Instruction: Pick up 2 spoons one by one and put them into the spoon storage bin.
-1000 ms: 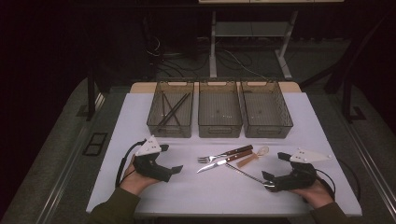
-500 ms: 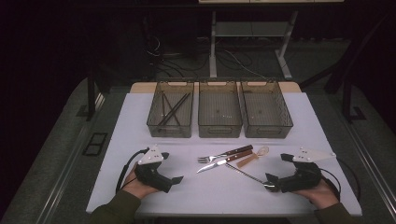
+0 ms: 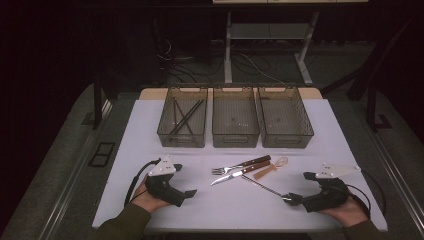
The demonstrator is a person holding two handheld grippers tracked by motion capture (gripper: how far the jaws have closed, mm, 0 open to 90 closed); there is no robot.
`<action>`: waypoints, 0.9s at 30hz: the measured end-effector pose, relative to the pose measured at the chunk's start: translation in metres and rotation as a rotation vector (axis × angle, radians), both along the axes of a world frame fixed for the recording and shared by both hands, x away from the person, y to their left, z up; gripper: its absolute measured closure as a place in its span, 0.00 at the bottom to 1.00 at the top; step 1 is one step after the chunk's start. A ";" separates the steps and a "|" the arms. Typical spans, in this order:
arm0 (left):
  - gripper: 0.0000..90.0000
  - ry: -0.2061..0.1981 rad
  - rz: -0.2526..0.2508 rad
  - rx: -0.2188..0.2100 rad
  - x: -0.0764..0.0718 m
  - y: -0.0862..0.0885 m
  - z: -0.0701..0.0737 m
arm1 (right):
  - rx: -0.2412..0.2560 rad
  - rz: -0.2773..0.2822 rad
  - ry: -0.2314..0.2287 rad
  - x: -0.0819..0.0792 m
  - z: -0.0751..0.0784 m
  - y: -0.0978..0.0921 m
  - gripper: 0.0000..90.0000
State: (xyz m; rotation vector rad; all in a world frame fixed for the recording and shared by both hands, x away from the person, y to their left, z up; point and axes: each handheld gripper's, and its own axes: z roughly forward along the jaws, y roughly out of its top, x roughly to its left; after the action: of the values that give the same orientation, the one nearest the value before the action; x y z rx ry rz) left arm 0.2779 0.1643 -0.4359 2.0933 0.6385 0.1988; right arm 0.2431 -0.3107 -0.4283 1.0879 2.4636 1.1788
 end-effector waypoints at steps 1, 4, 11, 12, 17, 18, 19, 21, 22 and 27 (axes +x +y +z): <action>0.00 0.000 -0.001 -0.001 0.000 0.000 0.000 | 0.001 0.008 0.001 0.000 0.000 0.000 0.17; 0.00 0.003 -0.003 -0.002 0.000 0.000 0.000 | -0.014 0.020 0.022 -0.001 -0.002 0.001 0.22; 0.00 0.007 -0.003 -0.005 0.001 -0.001 0.000 | -0.030 0.052 0.065 -0.001 -0.005 0.003 0.38; 0.00 0.007 -0.003 -0.004 0.000 -0.001 0.000 | -0.032 0.060 0.068 0.000 -0.006 0.003 0.41; 0.00 0.007 -0.008 -0.001 0.000 -0.002 0.000 | -0.046 0.086 0.093 0.000 -0.008 0.006 0.47; 0.00 0.008 -0.008 -0.001 0.000 -0.002 -0.001 | -0.053 0.095 0.097 0.000 -0.009 0.007 0.48; 0.00 0.009 -0.009 0.001 0.000 -0.002 -0.001 | -0.055 0.096 0.104 0.000 -0.009 0.007 0.49; 0.00 0.009 -0.010 0.004 0.001 -0.002 -0.001 | -0.064 0.100 0.107 0.000 -0.010 0.009 0.51; 0.00 0.010 -0.010 0.005 0.001 -0.002 -0.001 | -0.066 0.102 0.112 0.000 -0.010 0.009 0.51; 0.00 0.012 -0.013 0.012 0.001 -0.003 -0.001 | -0.076 0.107 0.121 0.001 -0.013 0.009 0.53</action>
State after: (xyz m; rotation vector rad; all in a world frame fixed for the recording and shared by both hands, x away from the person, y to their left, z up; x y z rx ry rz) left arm 0.2785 0.1612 -0.4370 2.1110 0.6325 0.1830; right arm 0.2446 -0.3014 -0.4408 1.0478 2.6655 1.0669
